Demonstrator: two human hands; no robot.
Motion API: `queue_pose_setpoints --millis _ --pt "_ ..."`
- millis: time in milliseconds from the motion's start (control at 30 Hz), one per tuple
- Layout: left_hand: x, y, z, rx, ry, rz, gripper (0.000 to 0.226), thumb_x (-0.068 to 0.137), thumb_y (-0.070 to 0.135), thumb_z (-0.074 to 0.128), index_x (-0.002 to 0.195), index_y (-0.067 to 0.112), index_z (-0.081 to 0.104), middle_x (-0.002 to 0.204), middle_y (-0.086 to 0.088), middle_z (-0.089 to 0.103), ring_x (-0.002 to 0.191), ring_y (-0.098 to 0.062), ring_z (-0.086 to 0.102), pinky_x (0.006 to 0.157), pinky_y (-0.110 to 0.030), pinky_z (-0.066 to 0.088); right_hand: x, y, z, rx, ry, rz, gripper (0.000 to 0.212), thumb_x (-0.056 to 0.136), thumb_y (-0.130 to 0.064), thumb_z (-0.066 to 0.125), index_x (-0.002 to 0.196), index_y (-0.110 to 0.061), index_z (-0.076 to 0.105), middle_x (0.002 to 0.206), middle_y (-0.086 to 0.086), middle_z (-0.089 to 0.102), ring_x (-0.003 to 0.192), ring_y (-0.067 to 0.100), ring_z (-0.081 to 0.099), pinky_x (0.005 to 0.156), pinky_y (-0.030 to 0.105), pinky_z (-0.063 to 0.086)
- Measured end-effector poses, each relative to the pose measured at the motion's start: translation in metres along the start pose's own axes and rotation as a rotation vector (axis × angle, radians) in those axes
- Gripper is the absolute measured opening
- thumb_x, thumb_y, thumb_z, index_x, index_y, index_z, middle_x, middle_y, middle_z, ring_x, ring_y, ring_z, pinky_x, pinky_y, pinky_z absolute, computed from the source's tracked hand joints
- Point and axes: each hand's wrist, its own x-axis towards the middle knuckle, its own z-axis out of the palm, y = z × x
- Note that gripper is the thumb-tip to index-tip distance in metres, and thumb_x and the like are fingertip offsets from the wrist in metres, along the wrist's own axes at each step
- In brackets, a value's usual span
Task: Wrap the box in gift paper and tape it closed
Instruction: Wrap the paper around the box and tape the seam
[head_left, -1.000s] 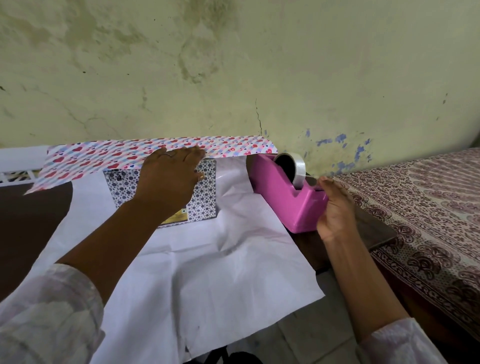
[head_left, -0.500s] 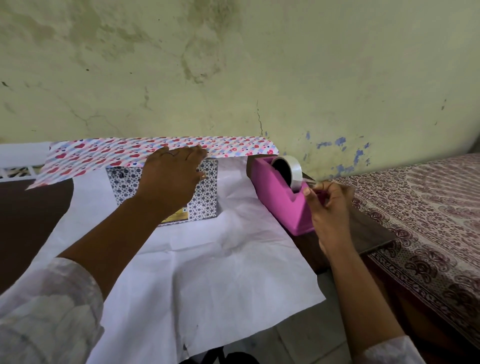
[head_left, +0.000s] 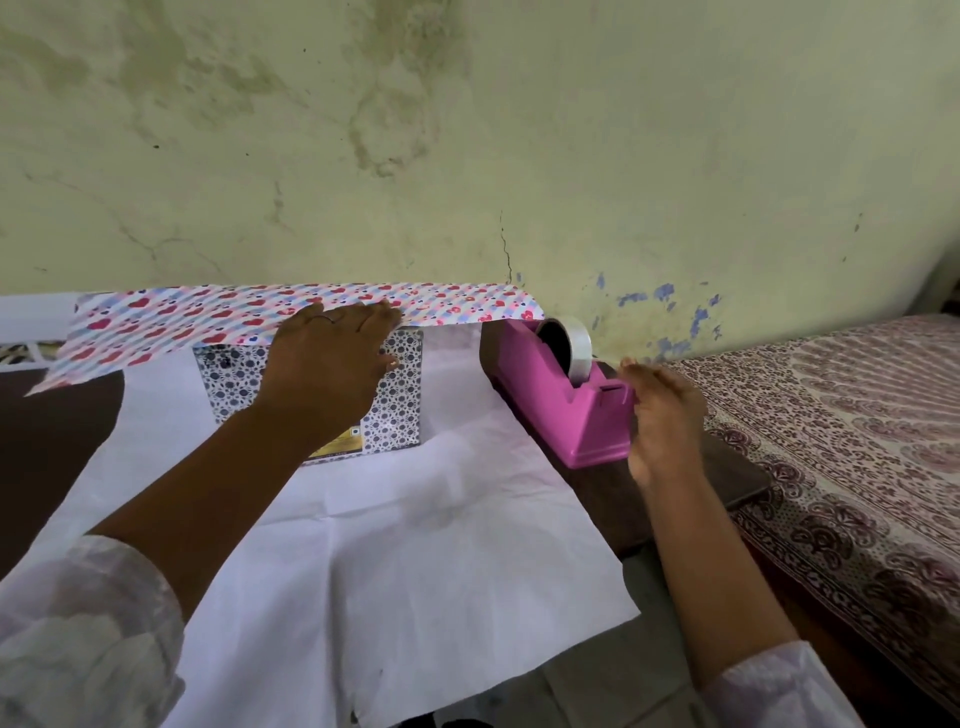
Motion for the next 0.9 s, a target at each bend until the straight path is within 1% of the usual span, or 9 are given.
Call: queue_pose_setpoints --millis 67,167,233,300,433,567,633,800,900 --pt "0.000 0.000 0.000 0.005 0.010 0.002 0.047 0.079 0.017 0.074 0.122 0.005 0.061 0.117 -0.017 0.065 0.097 -0.038 0.066 0.093 -0.051 0.044 -0.003 0.005 0.003 0.157 0.061 0.044 0.008 0.079 0.000 0.064 0.077 -0.007 0.059 0.067 0.004 0.058 0.056 0.017 0.057 0.056 0.027 0.048" --pt "0.000 0.000 0.001 0.015 0.015 0.007 0.046 0.081 0.018 0.072 0.123 0.005 0.060 0.117 -0.018 0.065 0.097 -0.038 0.065 0.093 -0.050 0.044 -0.008 0.014 0.005 0.310 0.094 0.061 0.020 0.075 0.002 0.060 0.093 -0.004 0.053 0.071 0.005 0.055 0.058 0.018 0.057 0.049 0.022 0.046" --pt "0.000 0.001 0.001 0.032 0.033 0.020 0.041 0.083 0.019 0.067 0.121 0.004 0.061 0.115 -0.019 0.065 0.094 -0.039 0.066 0.091 -0.052 0.045 -0.014 0.019 0.008 0.320 0.137 0.031 0.015 0.076 0.006 0.060 0.081 -0.005 0.051 0.070 0.003 0.054 0.060 0.016 0.057 0.051 0.024 0.046" --pt "0.000 0.001 0.000 0.051 0.030 0.025 0.044 0.080 0.024 0.057 0.118 0.003 0.063 0.112 -0.019 0.067 0.090 -0.039 0.067 0.087 -0.053 0.047 -0.019 0.020 0.008 0.270 0.205 0.023 0.023 0.077 0.007 0.060 0.068 -0.011 0.048 0.075 0.004 0.054 0.062 0.016 0.056 0.054 0.026 0.047" --pt "-0.001 0.001 0.000 0.055 0.022 0.025 0.047 0.079 0.027 0.053 0.119 0.005 0.063 0.112 -0.018 0.067 0.092 -0.038 0.067 0.089 -0.052 0.047 -0.025 0.018 0.005 0.144 0.192 0.052 0.022 0.076 0.002 0.062 0.067 -0.013 0.049 0.072 0.002 0.055 0.063 0.014 0.053 0.056 0.026 0.042" --pt "-0.001 0.000 0.002 0.036 0.053 0.022 0.044 0.082 0.026 0.056 0.120 0.005 0.062 0.113 -0.018 0.066 0.093 -0.039 0.066 0.090 -0.053 0.046 -0.026 0.011 -0.006 -0.078 0.080 0.020 0.024 0.079 -0.001 0.061 0.061 -0.012 0.050 0.065 0.002 0.055 0.065 0.013 0.048 0.055 0.024 0.036" --pt "-0.001 -0.001 0.004 0.022 0.063 0.022 0.042 0.083 0.022 0.064 0.121 0.004 0.061 0.114 -0.019 0.066 0.094 -0.040 0.066 0.090 -0.053 0.045 -0.023 0.012 -0.012 -0.310 0.033 -0.073 0.021 0.081 -0.006 0.062 0.062 -0.010 0.054 0.065 0.003 0.056 0.063 0.012 0.048 0.053 0.023 0.034" --pt "-0.001 0.001 0.000 0.046 0.072 0.032 0.041 0.080 0.022 0.062 0.117 0.004 0.064 0.109 -0.019 0.068 0.087 -0.039 0.068 0.080 -0.050 0.051 -0.018 0.014 -0.012 -0.854 0.097 -0.372 0.017 0.080 -0.014 0.058 0.064 -0.011 0.056 0.086 0.014 0.060 0.073 0.022 0.053 0.065 0.026 0.035" --pt "0.000 0.001 0.000 0.030 0.062 0.014 0.043 0.078 0.016 0.074 0.118 0.003 0.063 0.110 -0.019 0.067 0.089 -0.040 0.067 0.082 -0.050 0.050 -0.023 0.008 -0.008 -1.043 0.142 -0.479 0.016 0.084 -0.013 0.055 0.070 -0.005 0.059 0.097 0.018 0.055 0.080 0.028 0.052 0.070 0.032 0.040"
